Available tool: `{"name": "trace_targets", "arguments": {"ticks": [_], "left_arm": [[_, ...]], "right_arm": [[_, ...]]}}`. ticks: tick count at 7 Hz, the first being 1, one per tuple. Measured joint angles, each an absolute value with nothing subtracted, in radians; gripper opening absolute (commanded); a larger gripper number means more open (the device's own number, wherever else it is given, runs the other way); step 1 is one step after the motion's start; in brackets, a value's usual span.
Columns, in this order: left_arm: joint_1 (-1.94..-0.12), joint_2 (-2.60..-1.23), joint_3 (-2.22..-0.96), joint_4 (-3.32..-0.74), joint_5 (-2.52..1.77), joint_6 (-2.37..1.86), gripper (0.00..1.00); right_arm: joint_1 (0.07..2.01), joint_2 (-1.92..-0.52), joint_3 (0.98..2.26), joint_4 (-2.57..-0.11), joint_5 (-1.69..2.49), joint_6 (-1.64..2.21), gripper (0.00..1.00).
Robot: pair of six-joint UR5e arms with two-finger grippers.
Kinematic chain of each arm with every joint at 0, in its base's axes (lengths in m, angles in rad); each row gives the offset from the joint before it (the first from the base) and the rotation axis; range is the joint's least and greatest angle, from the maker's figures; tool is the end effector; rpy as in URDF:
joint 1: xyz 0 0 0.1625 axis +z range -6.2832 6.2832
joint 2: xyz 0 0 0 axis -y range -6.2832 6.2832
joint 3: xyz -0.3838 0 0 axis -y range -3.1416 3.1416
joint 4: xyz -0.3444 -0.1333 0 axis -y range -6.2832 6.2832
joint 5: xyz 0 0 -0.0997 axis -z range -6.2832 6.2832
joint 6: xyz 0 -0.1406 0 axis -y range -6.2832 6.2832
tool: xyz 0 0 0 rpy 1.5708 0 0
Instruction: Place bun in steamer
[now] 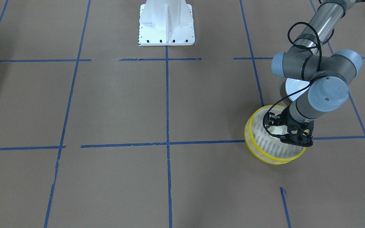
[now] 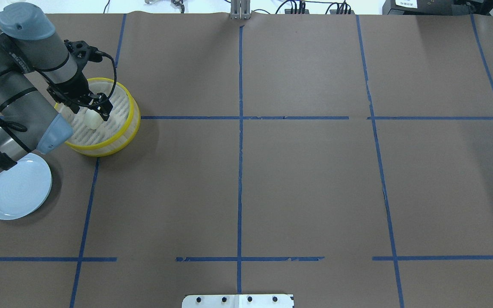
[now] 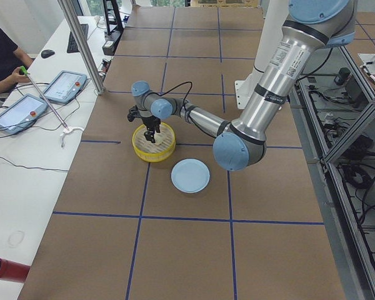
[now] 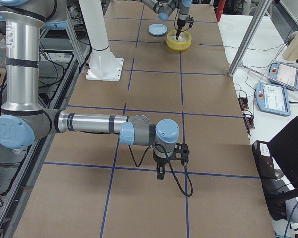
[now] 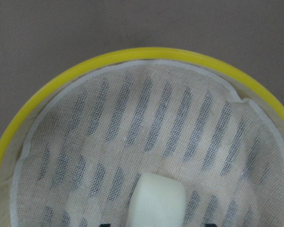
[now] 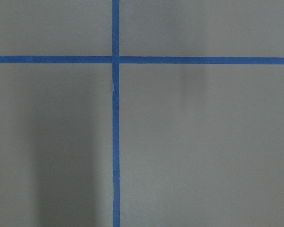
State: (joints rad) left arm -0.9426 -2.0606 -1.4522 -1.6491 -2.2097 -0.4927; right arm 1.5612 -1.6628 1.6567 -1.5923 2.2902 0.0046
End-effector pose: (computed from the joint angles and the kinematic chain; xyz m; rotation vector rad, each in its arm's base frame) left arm 0.3363 -0.5472 0.4346 0.0339 0.7644 0.2724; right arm 0.0368 -0.4062 0.6552 -0.0315 -0.7191 0.0052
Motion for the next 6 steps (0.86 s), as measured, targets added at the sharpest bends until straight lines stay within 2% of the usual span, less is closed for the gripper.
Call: {"name": "trace_targets", "arguments": {"ticks": [3,5,6], "left_arm": [[-1.017,-2.004,-1.623,-1.643,-2.206,-0.482,1.00],[-1.168,-1.920,-1.739,-1.621,-2.211,-0.343,1.00],[-1.265,-1.868,-1.748,-1.610,-2.229,-0.231,1.00]], "right_arm": [[1.561,-1.663,1.657,-1.592,2.290,0.005,1.00],[1.561,-1.663,1.657,-1.592,2.290,0.005,1.00],[1.561,-1.663,1.657,-1.592,2.290,0.005,1.00]]}}
